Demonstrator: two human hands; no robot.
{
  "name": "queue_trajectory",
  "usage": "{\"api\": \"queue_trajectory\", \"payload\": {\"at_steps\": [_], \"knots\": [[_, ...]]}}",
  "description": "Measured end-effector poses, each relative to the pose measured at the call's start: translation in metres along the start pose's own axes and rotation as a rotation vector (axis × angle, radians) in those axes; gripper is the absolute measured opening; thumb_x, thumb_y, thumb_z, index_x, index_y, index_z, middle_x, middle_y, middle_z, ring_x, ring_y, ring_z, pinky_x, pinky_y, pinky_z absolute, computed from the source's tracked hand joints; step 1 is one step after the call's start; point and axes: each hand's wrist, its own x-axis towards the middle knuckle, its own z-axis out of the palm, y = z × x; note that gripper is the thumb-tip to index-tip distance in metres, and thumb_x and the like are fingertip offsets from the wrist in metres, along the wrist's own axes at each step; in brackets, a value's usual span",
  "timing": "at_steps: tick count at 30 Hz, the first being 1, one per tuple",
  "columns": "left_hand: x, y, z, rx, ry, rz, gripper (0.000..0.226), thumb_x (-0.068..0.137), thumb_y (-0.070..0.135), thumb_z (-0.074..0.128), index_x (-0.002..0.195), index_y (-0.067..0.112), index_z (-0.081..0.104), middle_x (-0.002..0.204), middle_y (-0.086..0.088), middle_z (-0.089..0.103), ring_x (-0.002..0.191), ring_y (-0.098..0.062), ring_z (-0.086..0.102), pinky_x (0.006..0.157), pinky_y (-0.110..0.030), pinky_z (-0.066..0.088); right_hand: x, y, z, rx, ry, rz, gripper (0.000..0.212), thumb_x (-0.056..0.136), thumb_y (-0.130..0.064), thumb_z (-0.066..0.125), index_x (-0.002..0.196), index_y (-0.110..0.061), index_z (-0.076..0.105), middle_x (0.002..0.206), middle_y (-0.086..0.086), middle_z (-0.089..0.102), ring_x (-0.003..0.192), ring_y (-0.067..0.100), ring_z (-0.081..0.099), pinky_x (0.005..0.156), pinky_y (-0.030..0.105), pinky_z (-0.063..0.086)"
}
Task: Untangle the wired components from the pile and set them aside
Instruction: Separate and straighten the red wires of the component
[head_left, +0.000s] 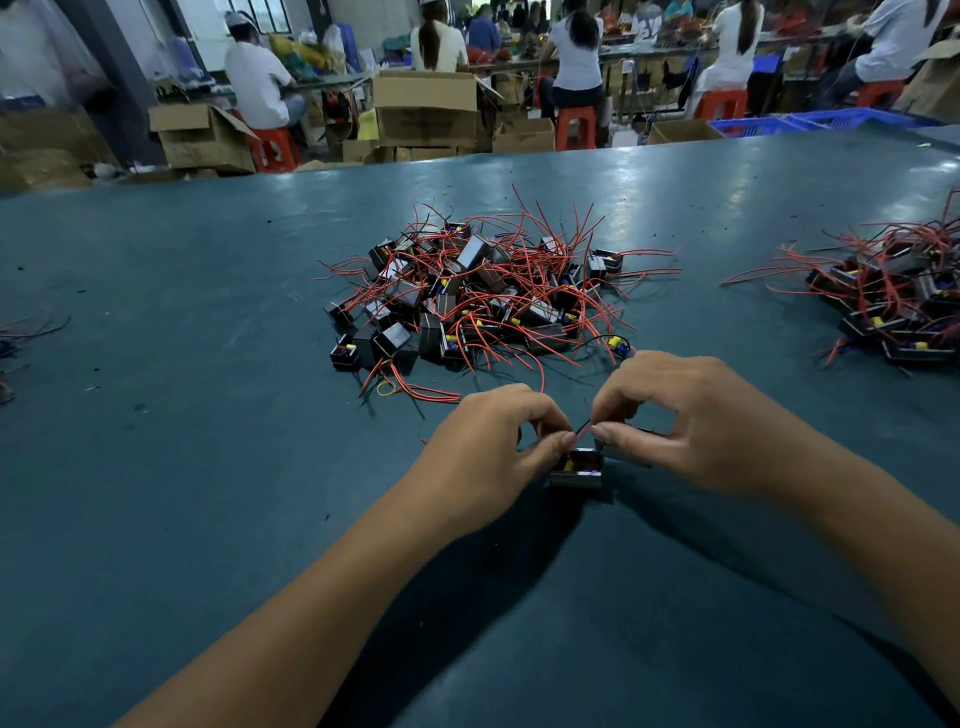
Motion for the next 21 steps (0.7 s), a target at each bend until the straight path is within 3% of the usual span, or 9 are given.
{"api": "queue_trajectory", "payload": {"at_steps": [4, 9, 13, 17, 21], "knots": [[-0.003, 0.002, -0.002, 0.041, -0.008, -0.040, 0.008, 0.092, 0.029, 0.066, 0.084, 0.028, 0.064, 0.079, 0.017, 0.054, 0.071, 0.007, 0.046, 0.064, -0.025, 0.032, -0.002, 0.003, -0.004, 0.127, -0.054, 0.074, 0.007, 0.089, -0.030, 0.067, 0.089, -0.024, 0.069, 0.083, -0.016, 0.068, 0.081, 0.007, 0.063, 0.076, 0.020, 0.047], [-0.007, -0.001, -0.012, 0.118, -0.016, -0.047, 0.009, 0.092, 0.028, 0.061, 0.084, 0.024, 0.061, 0.083, 0.014, 0.055, 0.075, 0.007, 0.046, 0.065, -0.025, 0.034, -0.005, 0.011, 0.001, 0.153, -0.047, 0.221, 0.010, 0.093, -0.022, 0.065, 0.085, -0.026, 0.068, 0.078, -0.016, 0.068, 0.076, 0.009, 0.065, 0.073, 0.026, 0.051], [-0.007, -0.004, -0.018, 0.146, -0.040, -0.067, 0.012, 0.094, 0.032, 0.060, 0.084, 0.025, 0.062, 0.086, 0.012, 0.057, 0.076, 0.004, 0.048, 0.067, -0.026, 0.035, -0.001, 0.007, 0.017, 0.098, 0.016, 0.315, 0.012, 0.090, -0.030, 0.070, 0.079, -0.026, 0.070, 0.073, -0.011, 0.066, 0.073, 0.005, 0.060, 0.065, 0.016, 0.043], [-0.006, -0.005, -0.018, 0.140, -0.030, -0.072, 0.016, 0.094, 0.043, 0.062, 0.085, 0.030, 0.064, 0.085, 0.014, 0.058, 0.075, 0.008, 0.048, 0.066, -0.024, 0.037, 0.003, 0.003, 0.029, 0.005, 0.107, 0.334, 0.014, 0.088, -0.033, 0.071, 0.080, -0.022, 0.070, 0.075, -0.009, 0.061, 0.073, 0.007, 0.056, 0.071, 0.028, 0.044], [-0.006, -0.001, -0.014, 0.163, -0.017, -0.078, 0.013, 0.095, 0.036, 0.063, 0.084, 0.029, 0.065, 0.085, 0.013, 0.058, 0.073, 0.001, 0.048, 0.067, -0.029, 0.039, 0.004, 0.001, 0.034, -0.037, 0.098, 0.342, 0.013, 0.088, -0.035, 0.072, 0.093, -0.022, 0.070, 0.076, -0.010, 0.057, 0.074, 0.010, 0.050, 0.074, 0.032, 0.041]]}}
